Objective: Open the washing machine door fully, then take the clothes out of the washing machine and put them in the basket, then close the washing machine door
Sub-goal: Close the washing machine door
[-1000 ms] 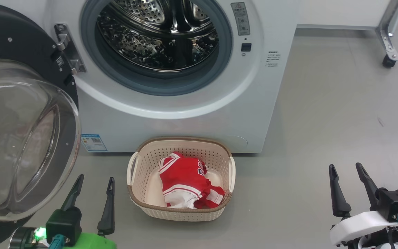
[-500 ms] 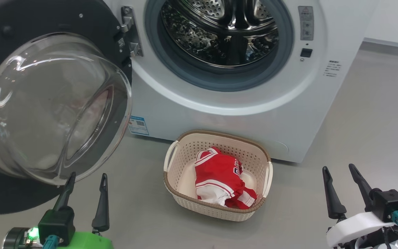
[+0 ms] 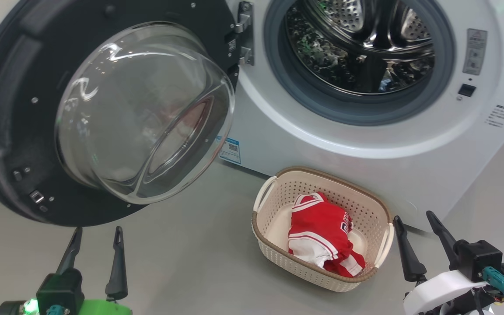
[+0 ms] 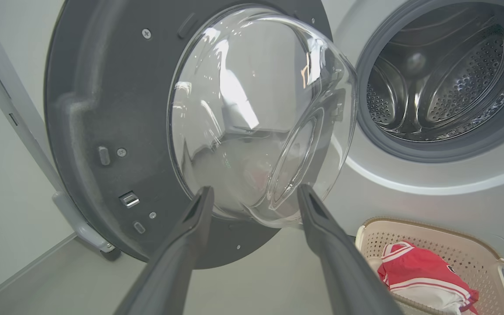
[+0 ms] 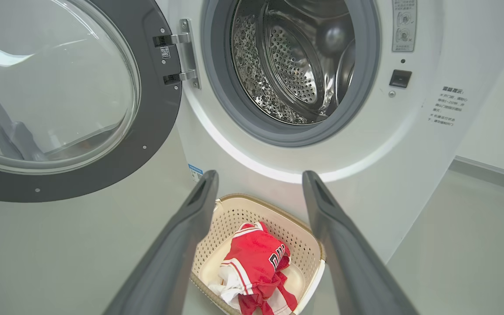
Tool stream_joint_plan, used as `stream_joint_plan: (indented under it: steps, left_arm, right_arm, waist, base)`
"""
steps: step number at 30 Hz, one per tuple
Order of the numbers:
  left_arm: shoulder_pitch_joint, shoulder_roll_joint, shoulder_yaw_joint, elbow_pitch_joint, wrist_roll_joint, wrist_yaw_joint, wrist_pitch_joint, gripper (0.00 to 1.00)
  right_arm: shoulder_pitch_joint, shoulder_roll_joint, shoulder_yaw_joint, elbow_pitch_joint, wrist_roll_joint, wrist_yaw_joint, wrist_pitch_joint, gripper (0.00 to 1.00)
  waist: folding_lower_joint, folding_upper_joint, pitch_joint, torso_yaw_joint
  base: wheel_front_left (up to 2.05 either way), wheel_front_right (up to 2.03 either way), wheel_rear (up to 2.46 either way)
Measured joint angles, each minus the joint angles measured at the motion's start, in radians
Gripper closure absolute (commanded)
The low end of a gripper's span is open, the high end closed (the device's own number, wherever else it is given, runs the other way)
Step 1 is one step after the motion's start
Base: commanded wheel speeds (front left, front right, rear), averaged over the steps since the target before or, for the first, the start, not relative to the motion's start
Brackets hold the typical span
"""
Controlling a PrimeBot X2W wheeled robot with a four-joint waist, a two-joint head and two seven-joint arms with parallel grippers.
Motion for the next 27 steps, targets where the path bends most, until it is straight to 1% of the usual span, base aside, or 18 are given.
stream_joint_plan:
  steps: [2,6,18,20,22,23,24,25,27]
  left_arm:
    - [0.016,0.0,0.013,0.0,0.0,0.001,-0.003,0.0]
    - [0.025,-0.004,0.026,-0.003,0.0,0.004,-0.009,0.0]
    - [0.033,-0.017,0.036,-0.006,0.0,0.004,-0.016,0.0]
    - [0.034,-0.018,0.039,-0.006,0.0,0.004,-0.016,0.51]
    - [0.036,-0.019,0.045,-0.006,0.0,0.004,-0.016,0.64]
    - [0.037,-0.02,0.046,-0.006,0.0,0.004,-0.016,0.74]
    - [0.038,-0.02,0.047,-0.006,0.0,0.004,-0.016,0.97]
    - [0.04,-0.021,0.048,-0.006,0.0,0.004,-0.016,1.0]
    - [0.043,-0.021,0.049,-0.006,0.0,0.004,-0.016,1.0]
  right_arm:
    - [-0.001,0.002,0.01,0.0,-0.002,0.006,0.005,0.0]
    - [-0.004,0.003,0.012,0.0,-0.004,0.006,0.009,0.0]
    - [-0.01,0.003,0.015,0.004,-0.007,0.006,0.018,0.0]
    - [-0.01,0.003,0.015,0.005,-0.007,0.006,0.018,0.0]
    - [-0.01,0.003,0.015,0.005,-0.007,0.006,0.018,0.0]
    - [-0.01,0.003,0.015,0.005,-0.007,0.006,0.018,0.0]
    - [-0.01,0.003,0.015,0.005,-0.007,0.006,0.018,0.0]
    - [-0.01,0.003,0.016,0.005,-0.007,0.006,0.018,0.0]
    - [-0.01,0.003,0.016,0.005,-0.007,0.006,0.019,0.0]
  waist:
    - [0.0,0.0,-0.001,0.018]
    - [0.0,0.0,-0.003,0.04]
    - [0.0,0.0,-0.006,0.045]
    - [0.0,0.0,-0.007,0.044]
    - [0.0,0.0,-0.008,0.044]
    - [0.0,0.0,-0.008,0.043]
    - [0.0,0.0,-0.008,0.043]
    - [0.0,0.0,-0.008,0.043]
    - [0.0,0.0,-0.008,0.043]
  base:
    - [0.0,0.0,0.0]
    - [0.0,0.0,0.0]
    - [0.0,0.0,0.0]
    - [0.0,0.0,0.0]
    - [0.0,0.0,0.0]
    - [0.0,0.0,0.0]
    - [0.0,0.0,0.0]
    - [0.0,0.0,0.0]
    - [0.0,0.0,0.0]
